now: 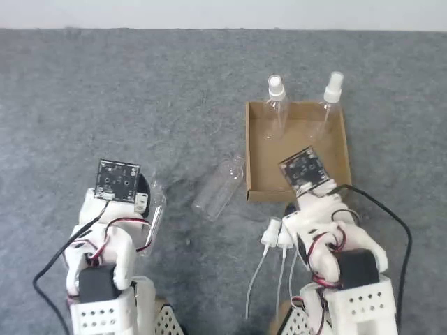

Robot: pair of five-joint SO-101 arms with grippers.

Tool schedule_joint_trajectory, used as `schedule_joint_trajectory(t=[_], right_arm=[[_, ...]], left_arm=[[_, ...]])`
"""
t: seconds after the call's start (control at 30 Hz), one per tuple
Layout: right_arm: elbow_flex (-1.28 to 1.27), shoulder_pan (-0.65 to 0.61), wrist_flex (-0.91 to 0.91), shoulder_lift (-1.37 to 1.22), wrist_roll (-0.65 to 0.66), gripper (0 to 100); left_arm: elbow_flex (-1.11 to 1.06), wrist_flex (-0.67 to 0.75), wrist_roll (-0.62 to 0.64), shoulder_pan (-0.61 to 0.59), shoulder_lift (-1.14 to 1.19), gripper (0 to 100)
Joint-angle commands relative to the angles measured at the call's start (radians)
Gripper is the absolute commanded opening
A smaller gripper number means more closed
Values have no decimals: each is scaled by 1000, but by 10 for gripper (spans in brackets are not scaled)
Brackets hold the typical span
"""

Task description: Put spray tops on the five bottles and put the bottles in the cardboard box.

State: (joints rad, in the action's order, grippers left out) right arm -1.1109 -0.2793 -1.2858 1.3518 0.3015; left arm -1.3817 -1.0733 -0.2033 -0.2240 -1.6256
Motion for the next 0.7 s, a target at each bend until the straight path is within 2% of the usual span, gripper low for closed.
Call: schedule_joint_trajectory(t=[0.0,0.07,0.23,0.47,0.57,0.67], right_arm=[[6,-21,-27,22,18,13],[6,-16,-27,22,28,13],[6,-16,-64,15,186,13],[5,-13,-84,13,190,14],[8,54,-84,12,196,17],[12,193,-81,12,249,67]], left_arm=[[188,-57,-46,-17,198,135],[277,-98,-51,-11,347,141],[498,-213,-104,-11,715,212],[665,-288,-152,-52,1102,244],[684,-288,-189,-81,1212,254],[670,-282,-219,-87,1278,254]])
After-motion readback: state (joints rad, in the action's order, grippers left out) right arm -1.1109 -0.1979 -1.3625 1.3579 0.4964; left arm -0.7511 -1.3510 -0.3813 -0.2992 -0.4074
